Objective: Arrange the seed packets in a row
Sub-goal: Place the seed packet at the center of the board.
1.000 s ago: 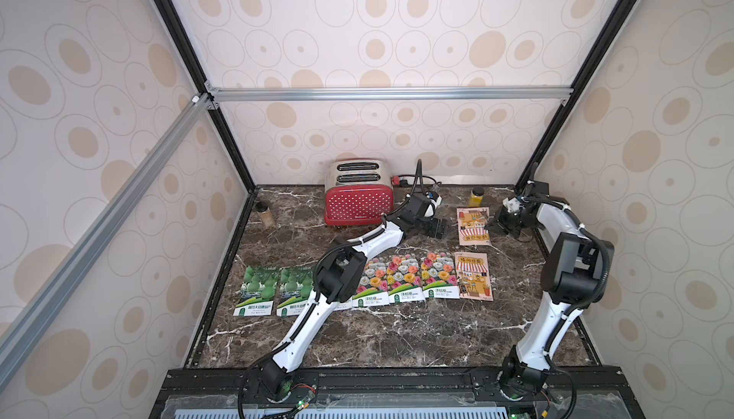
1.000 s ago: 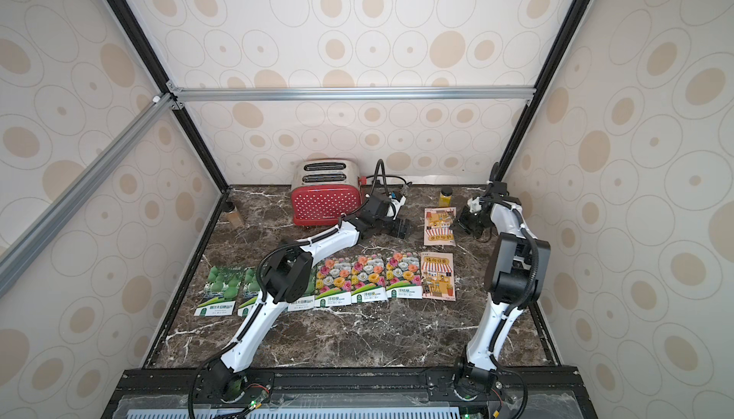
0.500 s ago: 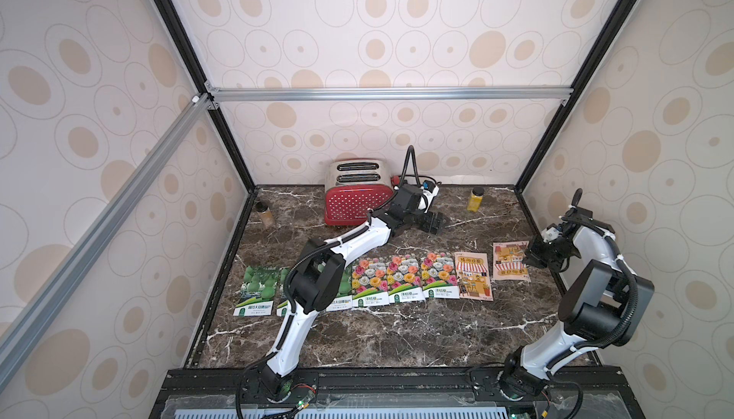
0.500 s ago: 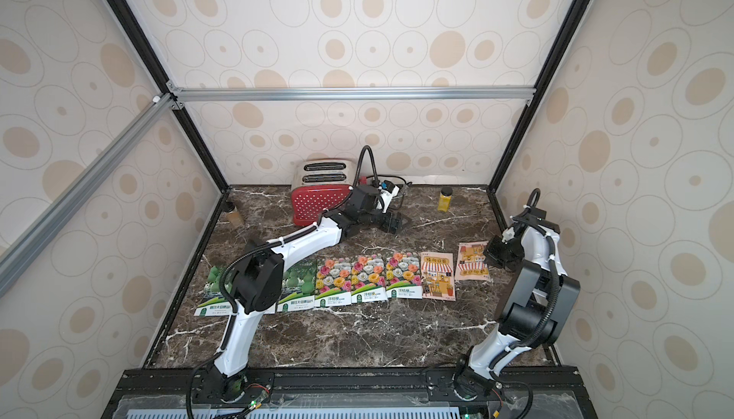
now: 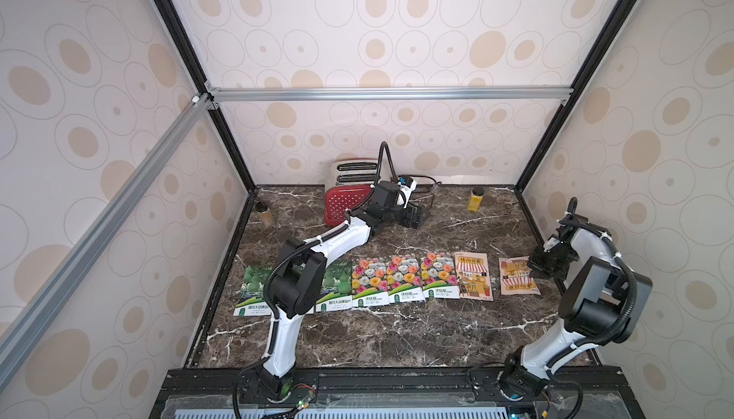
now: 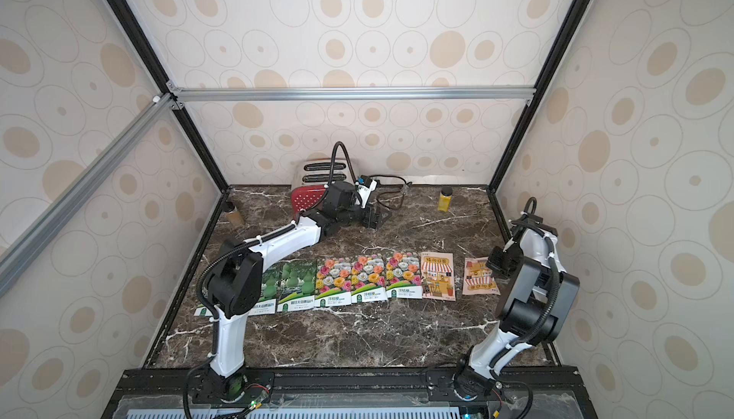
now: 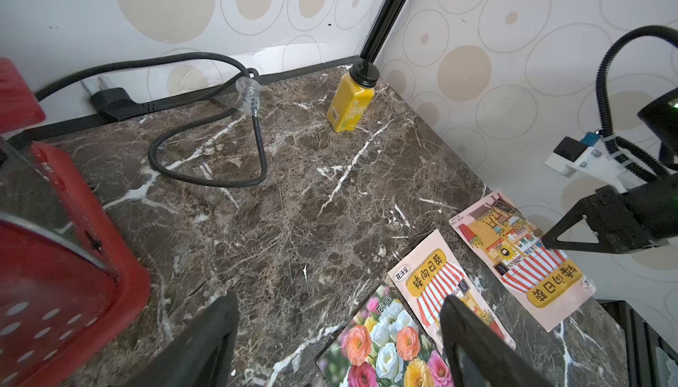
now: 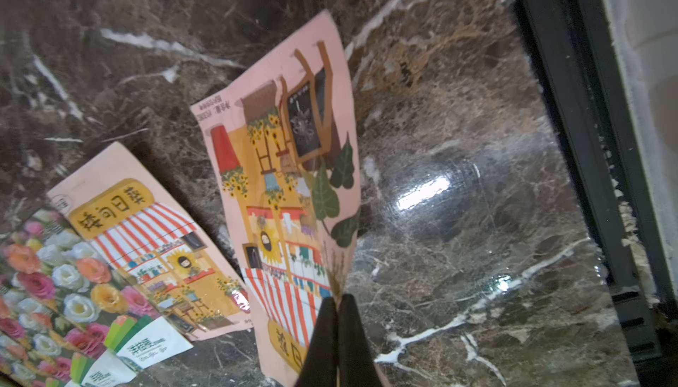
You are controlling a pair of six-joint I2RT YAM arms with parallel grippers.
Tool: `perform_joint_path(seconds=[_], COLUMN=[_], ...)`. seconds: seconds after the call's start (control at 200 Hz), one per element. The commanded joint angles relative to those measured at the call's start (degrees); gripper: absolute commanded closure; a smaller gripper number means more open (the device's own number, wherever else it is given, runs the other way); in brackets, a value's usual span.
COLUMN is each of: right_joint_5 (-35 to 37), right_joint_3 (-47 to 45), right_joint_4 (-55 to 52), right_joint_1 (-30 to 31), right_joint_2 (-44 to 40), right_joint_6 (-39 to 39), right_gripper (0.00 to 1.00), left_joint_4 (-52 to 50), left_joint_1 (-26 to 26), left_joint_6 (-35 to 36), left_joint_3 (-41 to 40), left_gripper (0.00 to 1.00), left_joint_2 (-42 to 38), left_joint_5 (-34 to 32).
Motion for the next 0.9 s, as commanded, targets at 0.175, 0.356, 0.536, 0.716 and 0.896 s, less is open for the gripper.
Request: perform_joint_path(seconds=[0.175,0.356,0.536,0.716,0.896], right_joint_5=[9.9,14.3,11.9,10.6,10.9], right_joint_3=[-0.3,-0.3,-1.0,-1.6,-2.5], right_joint_4=[0.8,2.1,4.1,6.4,8.4], right_joint_1=[3.7,3.8,4.4,5.7,6.3], right_joint_2=[5.4,6.4,7.8,9.5,11.1], right_joint_6=[1.2,2.3,2.8,3.6,4.3], right_gripper=[1.00,1.00,1.00,1.00,1.00], left_joint_4=[0.6,-0.4,-1.1,-1.8,-3.9], left_joint_1=[0.1,0.2,0.2,0.2,0.2], left_joint_6=[2.4,2.6,2.5,2.7,3.5], left_joint_3=[-1.2,-1.1,-0.4,-0.5,0.5], left_gripper=[0.13,0.13,0.13,0.13,0.13], left_joint_2=[-4.7,-4.7,-4.3,-4.2,-3.7], left_joint_5=[-0.6,-0.6,-0.7,-1.1,-1.7])
